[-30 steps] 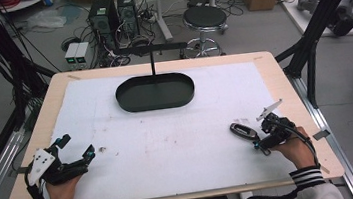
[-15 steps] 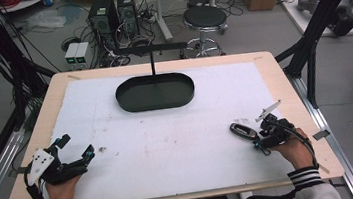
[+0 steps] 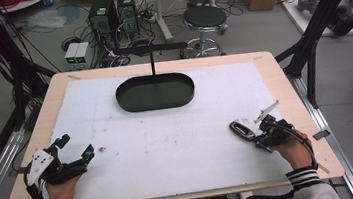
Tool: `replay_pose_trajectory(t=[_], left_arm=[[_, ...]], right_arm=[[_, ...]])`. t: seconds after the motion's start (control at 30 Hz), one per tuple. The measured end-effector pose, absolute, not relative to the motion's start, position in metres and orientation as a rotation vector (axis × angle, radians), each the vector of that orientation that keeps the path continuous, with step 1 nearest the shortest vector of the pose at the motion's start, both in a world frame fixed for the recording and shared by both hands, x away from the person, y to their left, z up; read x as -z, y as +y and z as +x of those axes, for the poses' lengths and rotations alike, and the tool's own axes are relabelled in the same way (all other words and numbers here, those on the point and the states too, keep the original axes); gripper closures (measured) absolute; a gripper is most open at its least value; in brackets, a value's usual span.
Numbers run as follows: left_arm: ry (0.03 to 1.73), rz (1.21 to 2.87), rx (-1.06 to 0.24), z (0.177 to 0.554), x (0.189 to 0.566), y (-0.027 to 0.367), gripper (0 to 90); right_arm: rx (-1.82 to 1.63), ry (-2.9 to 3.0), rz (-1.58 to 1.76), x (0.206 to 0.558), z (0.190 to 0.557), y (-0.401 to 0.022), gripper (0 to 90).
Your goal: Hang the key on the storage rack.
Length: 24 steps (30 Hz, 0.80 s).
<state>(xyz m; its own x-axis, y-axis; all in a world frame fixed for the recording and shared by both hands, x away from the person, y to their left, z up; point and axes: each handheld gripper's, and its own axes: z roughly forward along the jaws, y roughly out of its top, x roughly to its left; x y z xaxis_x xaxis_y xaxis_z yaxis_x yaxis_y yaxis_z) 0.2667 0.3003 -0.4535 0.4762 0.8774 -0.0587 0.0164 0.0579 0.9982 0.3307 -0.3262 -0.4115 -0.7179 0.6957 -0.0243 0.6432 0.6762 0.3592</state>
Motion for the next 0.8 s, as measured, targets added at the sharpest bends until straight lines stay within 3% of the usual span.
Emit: replay_pose_trajectory(t=[0.53, 0.8], left_arm=[[0.864, 1.361, -0.792, 0.267, 0.453, 0.301, 5.3], [0.865, 1.390, -0.759, 0.271, 0.450, 0.302, 5.3]], right_arm=[[-0.547, 2.730, 1.015, 0.409, 0.327, -0.330, 83.5], [-0.732, 2.690, 0.892, 0.400, 0.326, -0.327, 84.6]])
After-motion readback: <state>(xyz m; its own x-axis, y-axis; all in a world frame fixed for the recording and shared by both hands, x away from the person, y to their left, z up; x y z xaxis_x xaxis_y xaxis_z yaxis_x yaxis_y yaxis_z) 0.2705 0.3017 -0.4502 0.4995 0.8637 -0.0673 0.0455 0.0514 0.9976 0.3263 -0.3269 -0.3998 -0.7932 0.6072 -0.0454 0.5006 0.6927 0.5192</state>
